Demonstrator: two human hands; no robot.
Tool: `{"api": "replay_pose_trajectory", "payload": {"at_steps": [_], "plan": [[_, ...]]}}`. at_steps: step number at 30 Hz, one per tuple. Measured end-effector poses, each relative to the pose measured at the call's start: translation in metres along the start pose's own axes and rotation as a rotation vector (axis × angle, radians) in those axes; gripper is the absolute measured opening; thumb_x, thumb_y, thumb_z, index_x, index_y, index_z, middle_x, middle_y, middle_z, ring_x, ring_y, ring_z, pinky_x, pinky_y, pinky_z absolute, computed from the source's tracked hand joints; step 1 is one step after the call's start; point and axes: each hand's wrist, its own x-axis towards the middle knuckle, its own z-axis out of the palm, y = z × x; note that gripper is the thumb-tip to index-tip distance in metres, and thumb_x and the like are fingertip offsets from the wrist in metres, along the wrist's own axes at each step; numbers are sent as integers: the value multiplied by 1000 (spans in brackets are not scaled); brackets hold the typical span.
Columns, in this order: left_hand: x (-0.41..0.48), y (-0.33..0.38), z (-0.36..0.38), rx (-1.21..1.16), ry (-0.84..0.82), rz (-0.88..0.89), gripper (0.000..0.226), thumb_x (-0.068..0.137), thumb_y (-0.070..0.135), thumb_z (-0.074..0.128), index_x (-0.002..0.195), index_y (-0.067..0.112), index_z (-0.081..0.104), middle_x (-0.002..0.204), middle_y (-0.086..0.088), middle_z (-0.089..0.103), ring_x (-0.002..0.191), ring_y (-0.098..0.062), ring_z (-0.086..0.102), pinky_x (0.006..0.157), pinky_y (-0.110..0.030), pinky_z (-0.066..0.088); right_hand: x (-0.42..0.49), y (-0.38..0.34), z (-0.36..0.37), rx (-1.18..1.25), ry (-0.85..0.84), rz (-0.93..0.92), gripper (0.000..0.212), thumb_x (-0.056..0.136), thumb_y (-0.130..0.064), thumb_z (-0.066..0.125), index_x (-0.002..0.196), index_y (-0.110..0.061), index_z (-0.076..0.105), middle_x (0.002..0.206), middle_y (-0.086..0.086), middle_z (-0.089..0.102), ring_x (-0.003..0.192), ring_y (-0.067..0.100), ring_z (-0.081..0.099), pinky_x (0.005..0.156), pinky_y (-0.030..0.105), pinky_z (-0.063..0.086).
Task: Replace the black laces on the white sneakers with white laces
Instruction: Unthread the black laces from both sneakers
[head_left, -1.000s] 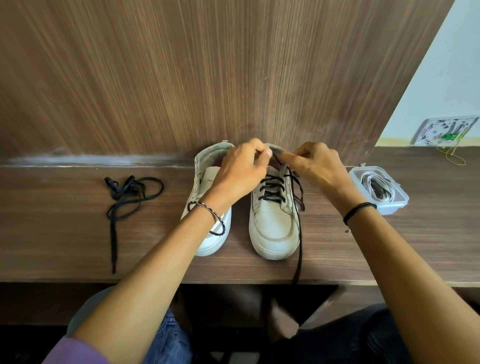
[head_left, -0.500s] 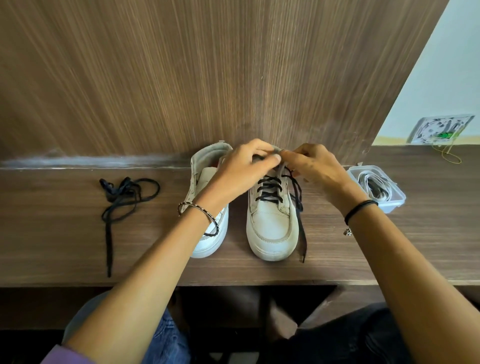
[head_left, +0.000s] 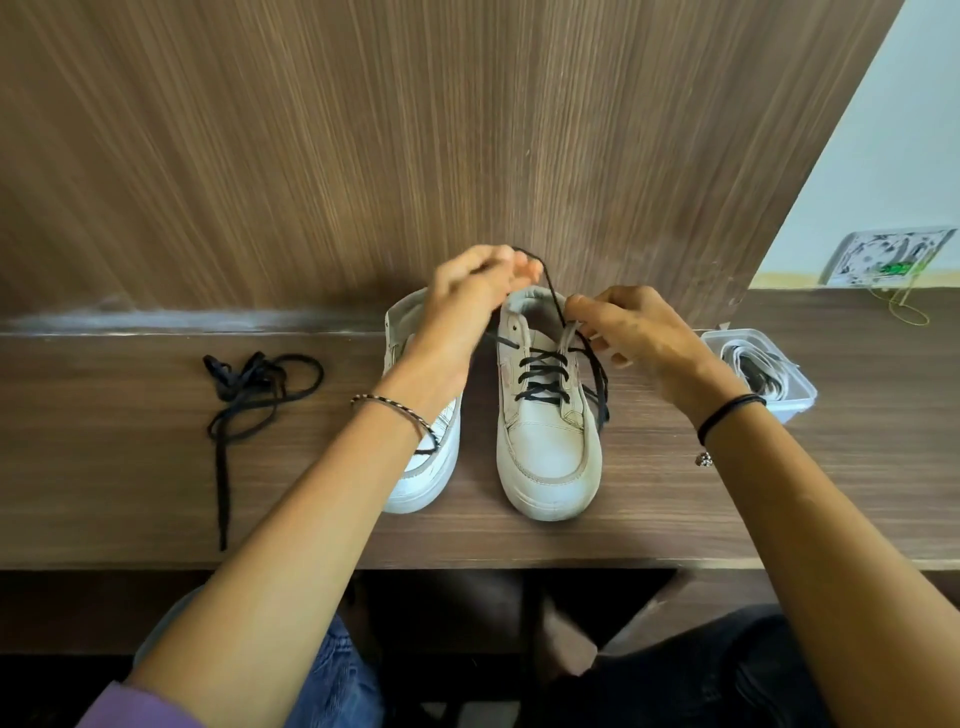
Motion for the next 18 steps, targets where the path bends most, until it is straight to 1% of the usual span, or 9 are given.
{"api": "replay_pose_trajectory", "payload": {"at_steps": [3, 4, 5, 6, 7, 9, 10, 13, 18], "plan": [[-1, 18, -4, -568, 39, -150, 24, 104, 5, 49, 81, 4, 57, 85, -9, 66, 93, -29, 72, 87, -30, 60, -3, -3, 1, 5, -12, -2, 83, 55, -79, 60, 103, -12, 72, 101, 7, 75, 93, 24, 69, 77, 38, 53], [-2, 20, -5, -645, 33, -187, 25, 104, 6, 49, 80, 4, 55, 82, -10, 63, 82, -26, 71, 84, -31, 61, -3, -4, 0, 6, -17, -5, 84, 54, -79, 60, 103, -12, 72, 101, 6, 75, 93, 23, 69, 77, 38, 53], [-2, 19, -5, -601, 23, -202, 25, 104, 8, 50, 79, 5, 54, 78, -8, 60, 67, -20, 66, 76, -32, 62, -4, -4, 0, 8, -22, -9, 83, 56, -79, 61, 103, -12, 72, 101, 6, 74, 92, 22, 68, 77, 38, 53], [-2, 16, -6, -422, 8, -183, 25, 103, 11, 52, 78, 8, 53, 75, -4, 58, 54, -13, 55, 64, -31, 58, -3, -3, 0, 12, -25, -12, 80, 60, -78, 62, 103, -11, 71, 101, 7, 74, 90, 22, 67, 77, 37, 53], [-3, 10, -7, -124, -27, -123, 23, 101, 16, 56, 79, 12, 54, 73, 0, 57, 49, -10, 46, 56, -29, 51, -2, -2, 0, 13, -25, -15, 73, 69, -74, 65, 103, -10, 71, 101, 9, 75, 88, 21, 66, 76, 37, 52], [-8, 0, -4, 452, -124, 29, 13, 93, 30, 66, 84, 24, 59, 74, 9, 59, 57, -9, 50, 61, -30, 46, 2, 2, 0, 10, -10, -20, 58, 86, -61, 66, 105, -7, 70, 102, 12, 74, 85, 20, 64, 73, 35, 50], [-11, -2, -1, 607, -187, 53, 8, 89, 32, 69, 90, 28, 62, 80, 11, 63, 67, -8, 57, 68, -30, 48, 3, 3, 0, 9, -6, -22, 54, 89, -57, 66, 107, -5, 70, 102, 12, 74, 83, 19, 63, 71, 34, 49], [-21, -5, 7, 889, -306, 113, 20, 89, 22, 70, 109, 21, 64, 99, 10, 68, 92, -7, 64, 80, -23, 49, 4, 2, 0, 9, -5, -24, 50, 92, -51, 66, 107, -3, 70, 104, 16, 74, 83, 19, 63, 70, 33, 49], [-16, -3, -2, 1105, -308, 211, 13, 96, 28, 66, 102, 21, 75, 93, 2, 72, 88, -16, 64, 80, -33, 49, 3, 1, 0, -1, 0, -32, 51, 91, -53, 66, 105, -4, 70, 102, 13, 74, 87, 20, 65, 74, 35, 51]]}}
